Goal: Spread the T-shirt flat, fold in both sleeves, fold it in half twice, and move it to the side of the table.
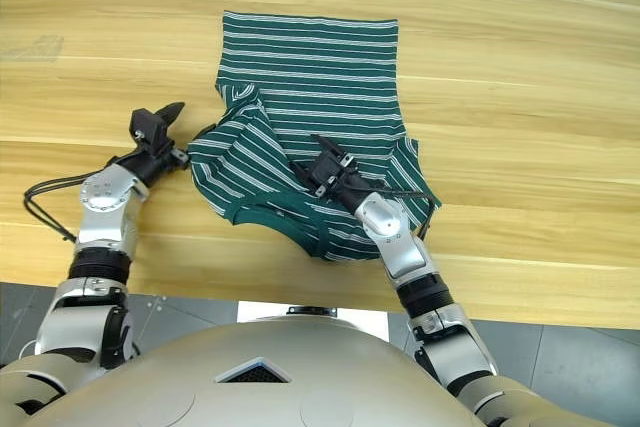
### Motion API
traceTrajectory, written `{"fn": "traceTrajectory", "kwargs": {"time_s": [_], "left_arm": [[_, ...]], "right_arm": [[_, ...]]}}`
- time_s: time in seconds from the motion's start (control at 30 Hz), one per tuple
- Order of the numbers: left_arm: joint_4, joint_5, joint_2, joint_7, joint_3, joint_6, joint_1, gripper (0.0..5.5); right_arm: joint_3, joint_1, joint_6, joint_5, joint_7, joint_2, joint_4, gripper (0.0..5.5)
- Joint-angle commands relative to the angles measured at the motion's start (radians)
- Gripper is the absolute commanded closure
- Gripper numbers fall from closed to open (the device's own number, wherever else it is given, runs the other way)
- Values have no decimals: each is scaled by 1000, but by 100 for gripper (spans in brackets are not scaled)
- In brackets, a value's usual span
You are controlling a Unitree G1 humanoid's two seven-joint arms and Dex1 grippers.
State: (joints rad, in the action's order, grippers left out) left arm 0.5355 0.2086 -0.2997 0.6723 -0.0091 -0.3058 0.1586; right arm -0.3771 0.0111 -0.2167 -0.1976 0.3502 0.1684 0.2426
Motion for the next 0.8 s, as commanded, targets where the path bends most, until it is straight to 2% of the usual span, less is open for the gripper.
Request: {"fn": "traceTrajectory", "kwargs": {"time_s": [0.03, 0.33, 0.47, 0.63, 0.8], "left_arm": [[-83, 36, 73, 28, -38, 52, -41, 206], [-318, 75, 142, 101, -163, 191, -236, 206], [-468, 164, 99, 69, -90, 301, -330, 206], [-624, 149, 85, -35, -60, 372, -517, 206], [-649, 195, 157, -228, -1, 533, -474, 206]], "right_arm": [[27, 11, 4, 10, -9, 7, 31, 257], [47, 18, -4, 13, -11, 2, 43, 257], [58, 17, -10, 15, -13, 8, 50, 257], [64, 13, -12, 14, -11, 9, 52, 257], [59, 11, -2, 14, -6, 3, 27, 257]]}}
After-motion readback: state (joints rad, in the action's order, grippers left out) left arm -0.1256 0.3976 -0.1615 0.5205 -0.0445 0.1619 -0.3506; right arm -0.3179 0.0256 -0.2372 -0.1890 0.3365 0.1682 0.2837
